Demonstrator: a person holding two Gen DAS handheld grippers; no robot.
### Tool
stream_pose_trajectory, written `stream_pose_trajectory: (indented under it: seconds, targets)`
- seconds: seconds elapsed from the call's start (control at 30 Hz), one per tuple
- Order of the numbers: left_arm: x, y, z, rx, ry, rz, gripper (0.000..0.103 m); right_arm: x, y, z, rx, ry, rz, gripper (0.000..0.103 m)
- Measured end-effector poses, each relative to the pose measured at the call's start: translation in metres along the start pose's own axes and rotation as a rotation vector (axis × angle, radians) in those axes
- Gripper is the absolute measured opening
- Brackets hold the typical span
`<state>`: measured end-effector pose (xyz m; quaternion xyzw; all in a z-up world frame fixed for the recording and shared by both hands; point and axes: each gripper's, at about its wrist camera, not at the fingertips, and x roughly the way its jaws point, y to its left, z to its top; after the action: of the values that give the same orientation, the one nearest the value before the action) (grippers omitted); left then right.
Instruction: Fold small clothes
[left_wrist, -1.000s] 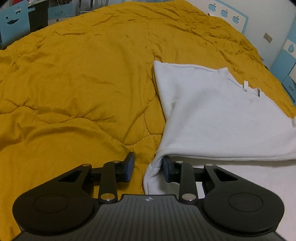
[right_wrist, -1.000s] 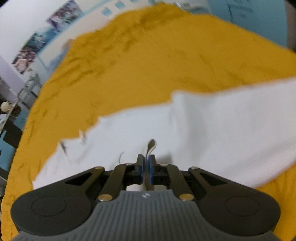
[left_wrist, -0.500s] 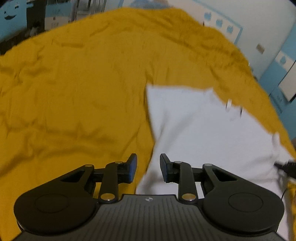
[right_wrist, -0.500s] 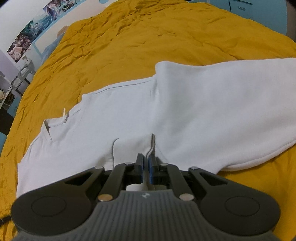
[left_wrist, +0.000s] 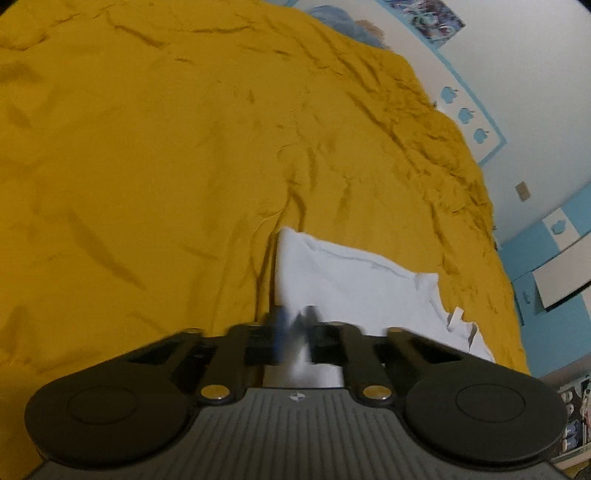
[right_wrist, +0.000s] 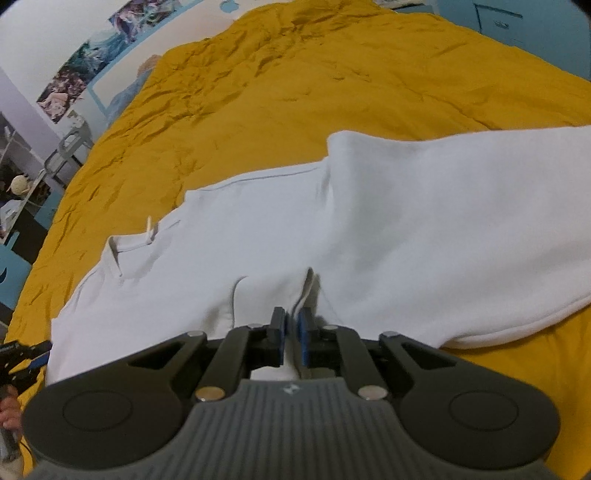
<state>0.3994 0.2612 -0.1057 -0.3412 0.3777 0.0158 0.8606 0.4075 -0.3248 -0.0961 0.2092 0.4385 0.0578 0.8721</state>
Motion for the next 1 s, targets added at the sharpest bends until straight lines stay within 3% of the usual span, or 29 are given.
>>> stream_pose_trajectory:
  seconds: [0.13,0.2,0.3,0.47,0.57,0.7,0.9,1.0]
  targets:
    - [-0.02,-0.007,0.008,0.097,-0.064,-0.077,0.003,-0.02,0.001,-0.004,-0.011,-0.08,0.043,0.0]
    - [-0.027,-0.012,0.012,0.177,-0.066,-0.062,0.003,-0.037,0.0,-0.005,-0.002,-0.135,0.091,0.0]
    - [-0.018,-0.018,0.011,0.263,-0.042,0.007,0.003,-0.043,0.001,-0.007,-0.013,-0.164,0.076,0.0]
    - [-0.004,-0.019,0.001,0.26,-0.043,0.161,0.004,-0.019,-0.002,-0.012,-0.005,-0.126,0.013,0.0]
    - [-0.015,-0.009,0.003,0.141,-0.01,0.105,0.006,-0.012,-0.004,-0.015,0.015,-0.111,-0.008,0.002]
    - [-0.047,-0.026,-0.007,0.22,-0.024,0.067,0.006,-0.022,-0.004,-0.016,0.008,-0.14,-0.066,0.006]
    - [-0.055,-0.062,-0.049,0.463,0.052,0.09,0.006,-0.042,0.029,-0.03,-0.172,-0.157,-0.074,0.007]
    - [-0.049,-0.06,-0.067,0.489,0.115,0.156,0.006,-0.033,0.047,-0.043,-0.308,-0.125,-0.135,0.012]
